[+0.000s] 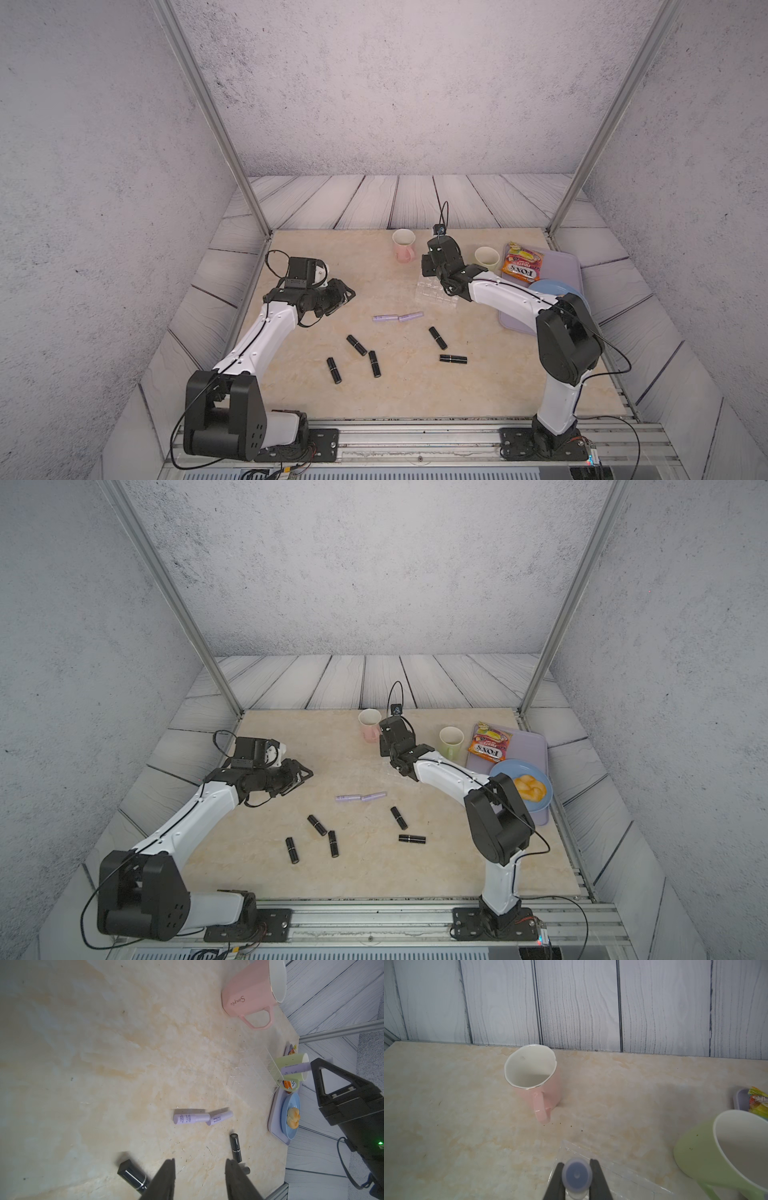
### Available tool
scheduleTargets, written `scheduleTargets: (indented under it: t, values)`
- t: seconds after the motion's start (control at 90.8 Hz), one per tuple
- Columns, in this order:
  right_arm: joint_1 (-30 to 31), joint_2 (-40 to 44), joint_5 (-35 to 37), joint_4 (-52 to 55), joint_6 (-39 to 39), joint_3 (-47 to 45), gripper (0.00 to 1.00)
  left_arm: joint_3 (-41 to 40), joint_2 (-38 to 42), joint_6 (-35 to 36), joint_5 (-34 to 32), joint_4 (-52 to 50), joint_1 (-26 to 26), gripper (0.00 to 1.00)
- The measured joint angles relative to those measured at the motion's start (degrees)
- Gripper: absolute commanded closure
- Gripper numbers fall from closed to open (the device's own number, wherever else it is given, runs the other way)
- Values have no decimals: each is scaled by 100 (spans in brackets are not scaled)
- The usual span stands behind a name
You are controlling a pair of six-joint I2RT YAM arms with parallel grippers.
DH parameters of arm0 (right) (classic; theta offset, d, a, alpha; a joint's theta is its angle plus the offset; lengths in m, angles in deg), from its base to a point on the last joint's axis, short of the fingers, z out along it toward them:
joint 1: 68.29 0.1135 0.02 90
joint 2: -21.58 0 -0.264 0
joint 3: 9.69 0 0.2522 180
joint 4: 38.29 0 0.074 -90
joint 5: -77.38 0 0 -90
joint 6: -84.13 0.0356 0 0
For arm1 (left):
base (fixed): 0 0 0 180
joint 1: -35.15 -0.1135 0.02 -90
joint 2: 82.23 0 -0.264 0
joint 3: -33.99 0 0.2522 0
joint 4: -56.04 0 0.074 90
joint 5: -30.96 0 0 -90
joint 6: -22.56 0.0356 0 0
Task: Arrange the lipsticks in the organizer
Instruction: Place the lipstick in the storage box.
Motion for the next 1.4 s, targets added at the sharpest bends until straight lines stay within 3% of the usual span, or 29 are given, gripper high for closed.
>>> scheduleTargets:
  t: [0.561,1.398]
  values:
    - [15,-778,24,-490,-66,354,100,-164,-2,203,203,-2,-297,58]
    - [15,-1067,149,-857,-2,280,100,-186,-2,221,208,20,-328,59]
